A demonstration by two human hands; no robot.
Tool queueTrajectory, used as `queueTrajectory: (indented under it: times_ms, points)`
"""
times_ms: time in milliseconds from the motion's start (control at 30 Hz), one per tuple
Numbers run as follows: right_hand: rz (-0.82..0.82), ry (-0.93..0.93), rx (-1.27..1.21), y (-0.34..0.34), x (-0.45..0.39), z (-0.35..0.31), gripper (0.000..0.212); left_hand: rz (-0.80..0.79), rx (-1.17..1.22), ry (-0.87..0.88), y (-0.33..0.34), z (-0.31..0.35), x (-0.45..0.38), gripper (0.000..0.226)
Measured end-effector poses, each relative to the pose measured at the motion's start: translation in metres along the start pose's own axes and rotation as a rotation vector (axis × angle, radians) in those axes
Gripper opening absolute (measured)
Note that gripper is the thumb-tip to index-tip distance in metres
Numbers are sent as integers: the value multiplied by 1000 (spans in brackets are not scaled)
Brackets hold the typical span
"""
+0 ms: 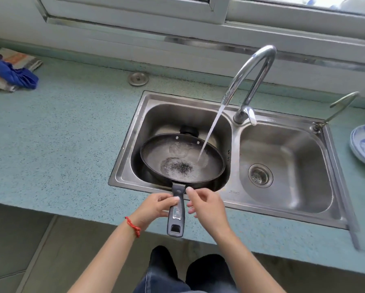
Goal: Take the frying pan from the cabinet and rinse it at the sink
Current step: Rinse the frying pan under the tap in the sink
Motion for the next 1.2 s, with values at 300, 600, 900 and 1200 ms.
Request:
queueTrajectory:
  times_ms: [300,600,900,1200]
  points:
    - [-216,166,-176,47,14,-5,23,78,183,-26,-4,-10,-15,24]
    - [-202,21,-234,38,24,-1,12,83,300,28,10,-16,-10,30]
    - [-210,-56,-249,24,62,6,15,52,300,163,27,-19,16,69]
    - [-40,37,-143,17,76,13,16,28,183,240,46,-20,24,17]
Point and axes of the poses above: each hand's wrist, its own x-axis away from the middle knuckle, its own y-axis out of the palm, z = x × y, the point moved 4 cm from there along -x, towards the middle knuckle, and after that the axes turned 4 degrees about x, right-handed, at the moved point
